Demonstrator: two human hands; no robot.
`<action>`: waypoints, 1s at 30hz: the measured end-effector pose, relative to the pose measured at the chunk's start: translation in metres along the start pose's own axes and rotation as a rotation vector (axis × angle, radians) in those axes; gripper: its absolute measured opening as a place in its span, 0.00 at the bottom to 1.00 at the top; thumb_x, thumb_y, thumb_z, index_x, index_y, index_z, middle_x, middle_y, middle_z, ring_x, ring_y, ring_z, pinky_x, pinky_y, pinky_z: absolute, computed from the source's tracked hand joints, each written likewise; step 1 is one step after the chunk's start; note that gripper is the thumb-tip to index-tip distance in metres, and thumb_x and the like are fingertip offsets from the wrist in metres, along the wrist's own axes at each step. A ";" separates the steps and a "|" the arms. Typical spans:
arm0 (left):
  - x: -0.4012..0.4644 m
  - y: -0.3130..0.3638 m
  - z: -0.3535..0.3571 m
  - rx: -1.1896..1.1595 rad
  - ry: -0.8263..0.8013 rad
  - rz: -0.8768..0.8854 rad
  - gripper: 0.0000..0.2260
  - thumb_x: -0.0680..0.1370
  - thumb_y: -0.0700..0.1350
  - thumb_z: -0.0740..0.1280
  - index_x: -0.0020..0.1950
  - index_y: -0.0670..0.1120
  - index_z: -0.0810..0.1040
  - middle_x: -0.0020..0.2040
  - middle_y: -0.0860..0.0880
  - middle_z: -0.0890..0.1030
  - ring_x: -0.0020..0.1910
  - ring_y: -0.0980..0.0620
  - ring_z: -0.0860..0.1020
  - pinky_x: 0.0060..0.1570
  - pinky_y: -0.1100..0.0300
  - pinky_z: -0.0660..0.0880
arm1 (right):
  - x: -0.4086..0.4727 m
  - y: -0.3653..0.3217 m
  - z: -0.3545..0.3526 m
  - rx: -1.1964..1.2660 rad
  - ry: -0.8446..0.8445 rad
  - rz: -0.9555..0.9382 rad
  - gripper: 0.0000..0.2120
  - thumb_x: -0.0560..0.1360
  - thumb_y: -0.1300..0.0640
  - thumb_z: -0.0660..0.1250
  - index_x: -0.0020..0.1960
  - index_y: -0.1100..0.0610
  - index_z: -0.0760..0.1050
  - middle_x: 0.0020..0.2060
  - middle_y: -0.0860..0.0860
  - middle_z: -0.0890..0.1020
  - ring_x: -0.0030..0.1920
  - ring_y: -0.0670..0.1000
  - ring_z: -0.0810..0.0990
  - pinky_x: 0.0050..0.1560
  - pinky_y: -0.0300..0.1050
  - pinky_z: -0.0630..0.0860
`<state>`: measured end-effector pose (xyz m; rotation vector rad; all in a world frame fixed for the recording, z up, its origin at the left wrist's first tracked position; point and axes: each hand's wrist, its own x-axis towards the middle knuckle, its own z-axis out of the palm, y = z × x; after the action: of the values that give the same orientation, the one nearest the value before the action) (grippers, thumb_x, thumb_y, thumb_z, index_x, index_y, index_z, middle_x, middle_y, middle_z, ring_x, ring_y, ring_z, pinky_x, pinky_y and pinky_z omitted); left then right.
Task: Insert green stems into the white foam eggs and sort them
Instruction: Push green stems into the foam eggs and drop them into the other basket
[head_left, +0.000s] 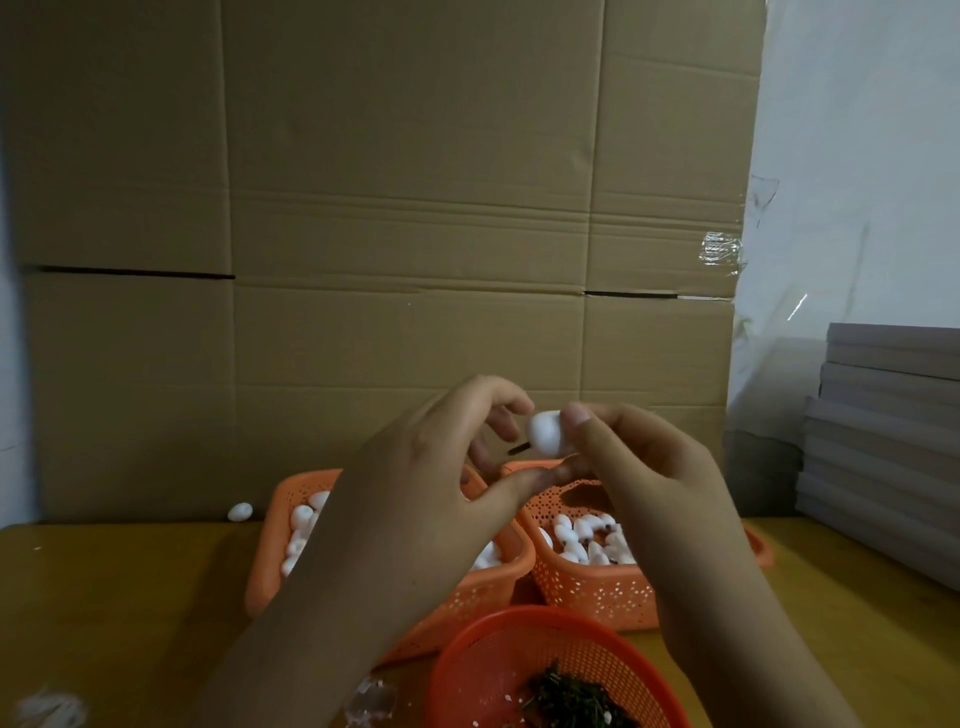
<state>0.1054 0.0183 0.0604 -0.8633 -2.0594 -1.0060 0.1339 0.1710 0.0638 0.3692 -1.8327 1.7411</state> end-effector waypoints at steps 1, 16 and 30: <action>0.000 -0.002 0.001 0.020 0.003 -0.009 0.12 0.71 0.59 0.69 0.52 0.64 0.72 0.51 0.66 0.75 0.49 0.62 0.76 0.46 0.67 0.73 | 0.000 0.000 -0.001 0.004 0.015 0.009 0.09 0.74 0.51 0.67 0.39 0.51 0.83 0.34 0.50 0.85 0.36 0.45 0.83 0.34 0.30 0.76; 0.000 -0.004 0.001 0.061 0.071 -0.033 0.04 0.73 0.53 0.64 0.43 0.56 0.77 0.36 0.57 0.79 0.39 0.58 0.78 0.37 0.54 0.75 | 0.004 0.001 -0.003 -0.099 -0.050 -0.073 0.12 0.66 0.44 0.65 0.42 0.50 0.81 0.31 0.44 0.83 0.32 0.41 0.82 0.32 0.28 0.74; -0.001 -0.008 0.001 0.020 0.071 -0.075 0.05 0.77 0.49 0.67 0.41 0.55 0.78 0.36 0.57 0.79 0.39 0.57 0.78 0.37 0.55 0.75 | 0.004 0.001 -0.007 -0.146 -0.127 -0.119 0.10 0.65 0.45 0.65 0.45 0.43 0.79 0.38 0.40 0.85 0.38 0.40 0.83 0.37 0.28 0.75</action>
<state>0.0988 0.0154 0.0561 -0.7342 -2.0518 -1.0396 0.1318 0.1790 0.0649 0.5292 -1.9711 1.5249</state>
